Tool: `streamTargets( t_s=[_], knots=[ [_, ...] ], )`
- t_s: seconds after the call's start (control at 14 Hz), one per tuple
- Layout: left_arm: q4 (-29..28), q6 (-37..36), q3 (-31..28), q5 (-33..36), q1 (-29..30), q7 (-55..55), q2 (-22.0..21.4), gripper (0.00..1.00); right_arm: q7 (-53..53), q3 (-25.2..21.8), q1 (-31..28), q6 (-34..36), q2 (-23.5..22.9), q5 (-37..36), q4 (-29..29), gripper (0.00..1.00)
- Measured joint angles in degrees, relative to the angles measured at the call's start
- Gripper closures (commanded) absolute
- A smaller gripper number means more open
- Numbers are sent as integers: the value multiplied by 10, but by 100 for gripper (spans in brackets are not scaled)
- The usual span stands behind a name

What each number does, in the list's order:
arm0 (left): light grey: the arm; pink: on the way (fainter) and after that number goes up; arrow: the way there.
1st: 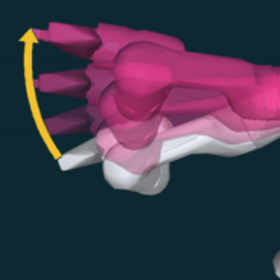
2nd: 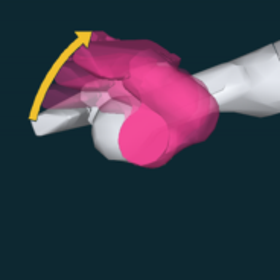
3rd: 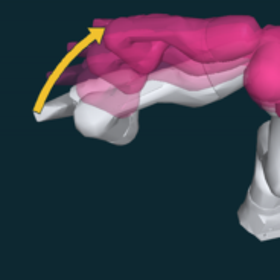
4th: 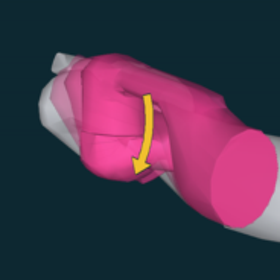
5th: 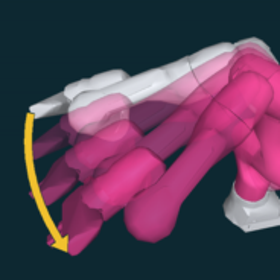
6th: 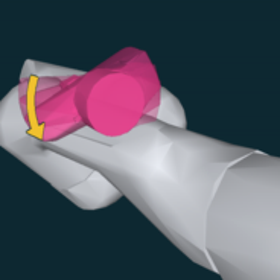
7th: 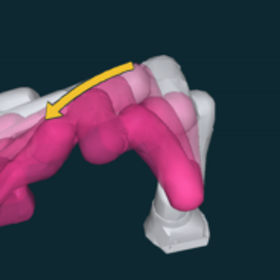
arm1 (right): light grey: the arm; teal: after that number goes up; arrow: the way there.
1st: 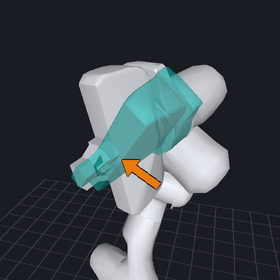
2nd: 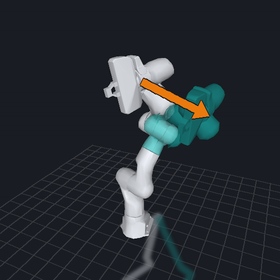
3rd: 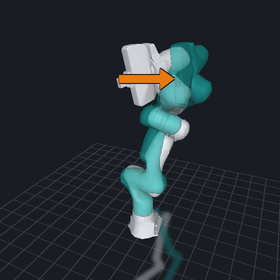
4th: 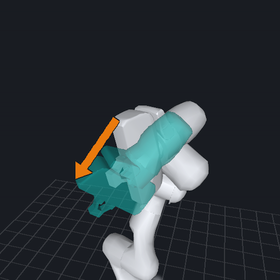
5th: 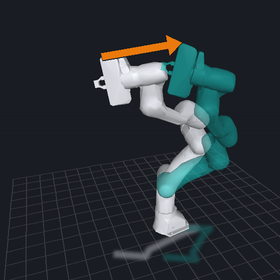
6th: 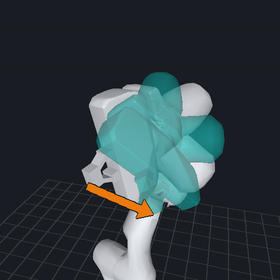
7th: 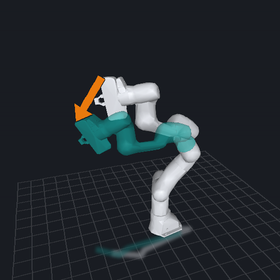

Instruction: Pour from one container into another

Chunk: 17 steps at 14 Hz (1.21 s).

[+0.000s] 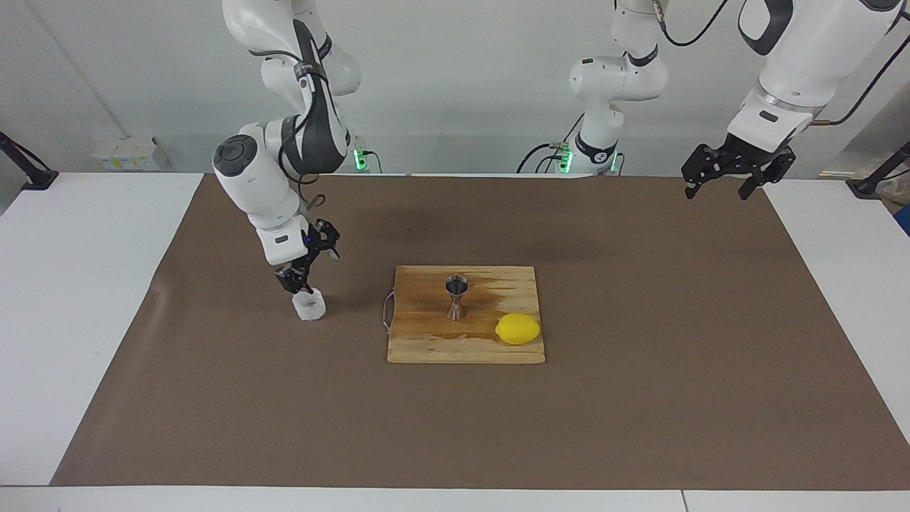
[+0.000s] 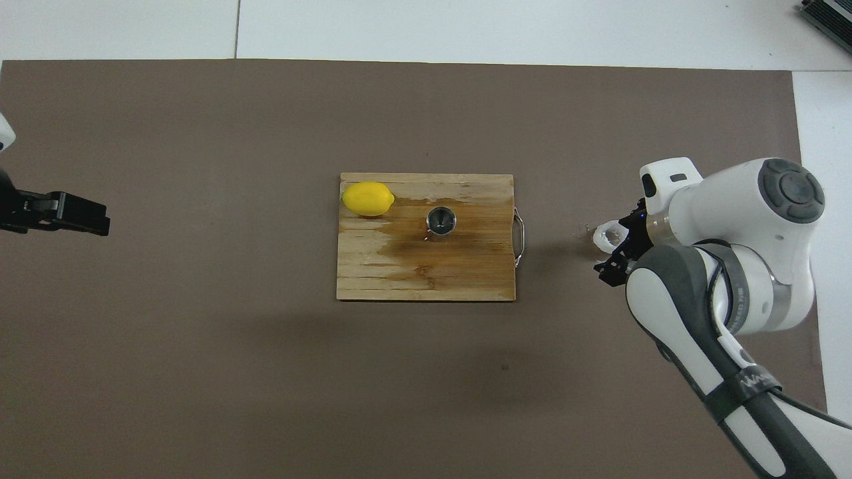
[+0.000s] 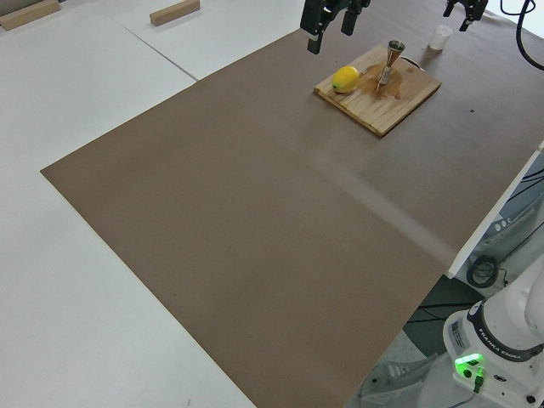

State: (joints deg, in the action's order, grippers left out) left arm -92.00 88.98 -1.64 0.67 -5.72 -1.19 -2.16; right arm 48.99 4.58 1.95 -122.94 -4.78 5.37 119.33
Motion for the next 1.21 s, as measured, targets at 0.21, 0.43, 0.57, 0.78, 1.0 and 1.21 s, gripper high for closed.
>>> streamTargets(
  t_s=[0.21, 0.43, 0.57, 0.78, 1.0, 1.21],
  knots=[
    [0, 0, 0, 0, 0, 0, 0, 0, -158, -3, -1, 39, 0, -11, -21, 0],
    [0, 0, 0, 0, 0, 0, 0, 0, -337, -4, -1, 112, 2, -35, -74, 0],
    [0, 0, 0, 0, 0, 0, 0, 0, -440, -5, -1, 184, 7, -40, -125, 0],
    [0, 0, 0, 0, 0, 0, 0, 0, -547, -5, -1, 271, 32, -58, -189, 0],
    [0, 0, 0, 0, 0, 0, 0, 0, -582, -7, -9, 302, 74, -61, -204, 0],
    [0, 0, 0, 0, 0, 0, 0, 0, -583, -10, -32, 305, 81, -61, -203, 0]
  ],
)
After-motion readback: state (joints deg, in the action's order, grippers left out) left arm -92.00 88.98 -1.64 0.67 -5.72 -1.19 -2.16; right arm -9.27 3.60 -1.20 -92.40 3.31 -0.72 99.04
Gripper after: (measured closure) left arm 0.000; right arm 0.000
